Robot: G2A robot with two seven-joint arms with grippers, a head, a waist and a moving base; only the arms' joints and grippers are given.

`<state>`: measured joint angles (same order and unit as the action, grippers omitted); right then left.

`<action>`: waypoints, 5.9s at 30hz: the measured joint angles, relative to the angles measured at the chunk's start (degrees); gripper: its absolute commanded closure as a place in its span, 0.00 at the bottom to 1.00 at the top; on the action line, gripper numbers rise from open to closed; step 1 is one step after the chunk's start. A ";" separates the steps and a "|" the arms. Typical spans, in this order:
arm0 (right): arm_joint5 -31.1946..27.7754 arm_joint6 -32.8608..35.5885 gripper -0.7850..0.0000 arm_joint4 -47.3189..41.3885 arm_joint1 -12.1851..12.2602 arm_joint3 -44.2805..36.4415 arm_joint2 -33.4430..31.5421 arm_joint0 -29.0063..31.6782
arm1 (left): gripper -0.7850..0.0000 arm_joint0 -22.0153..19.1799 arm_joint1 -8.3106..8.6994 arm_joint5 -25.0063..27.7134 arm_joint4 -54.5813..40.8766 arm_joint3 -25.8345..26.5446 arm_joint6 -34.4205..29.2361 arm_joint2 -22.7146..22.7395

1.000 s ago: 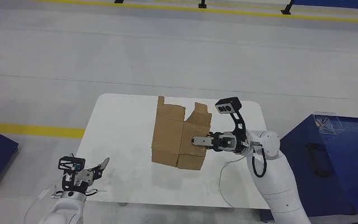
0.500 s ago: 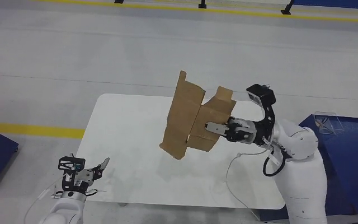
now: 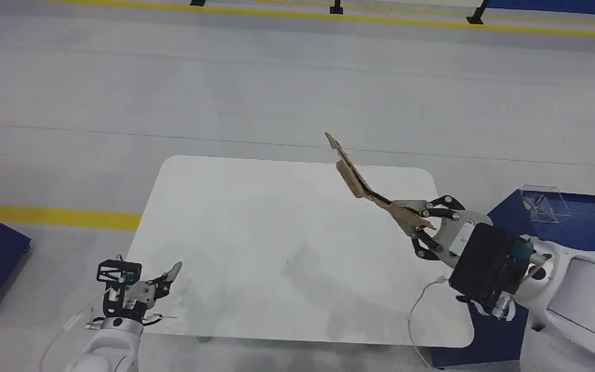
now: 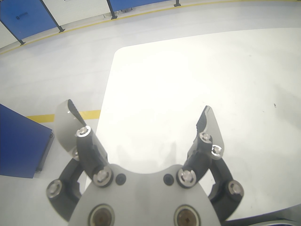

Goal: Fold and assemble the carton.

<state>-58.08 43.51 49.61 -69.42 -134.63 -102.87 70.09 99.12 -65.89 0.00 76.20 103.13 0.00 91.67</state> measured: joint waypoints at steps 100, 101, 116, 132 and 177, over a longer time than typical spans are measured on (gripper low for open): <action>82.93 28.07 1.00 -162.92 0.78 54.12 36.70 -11.33 | 0.00 0.00 0.00 0.00 0.00 0.00 0.00 0.00; 79.91 29.72 1.00 -155.44 1.15 52.97 35.12 -11.15 | 0.00 0.00 0.00 0.00 0.00 0.00 0.00 0.00; 46.51 27.31 1.00 -93.00 2.91 50.21 33.18 -7.96 | 0.00 0.00 0.00 0.00 0.00 0.00 0.00 0.00; 46.15 26.30 1.00 -84.31 3.32 48.75 34.06 -8.23 | 0.00 -7.26 -0.11 -0.18 -46.37 6.14 -39.99 8.04; 45.36 33.11 0.00 -87.08 -0.78 58.66 50.51 -15.71 | 1.00 -23.36 1.92 2.08 -103.42 -10.43 -82.24 -4.09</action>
<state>-12.72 76.62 -37.47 -70.21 -75.96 -52.36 54.37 75.76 -63.97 2.08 -27.21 92.70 -82.24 87.58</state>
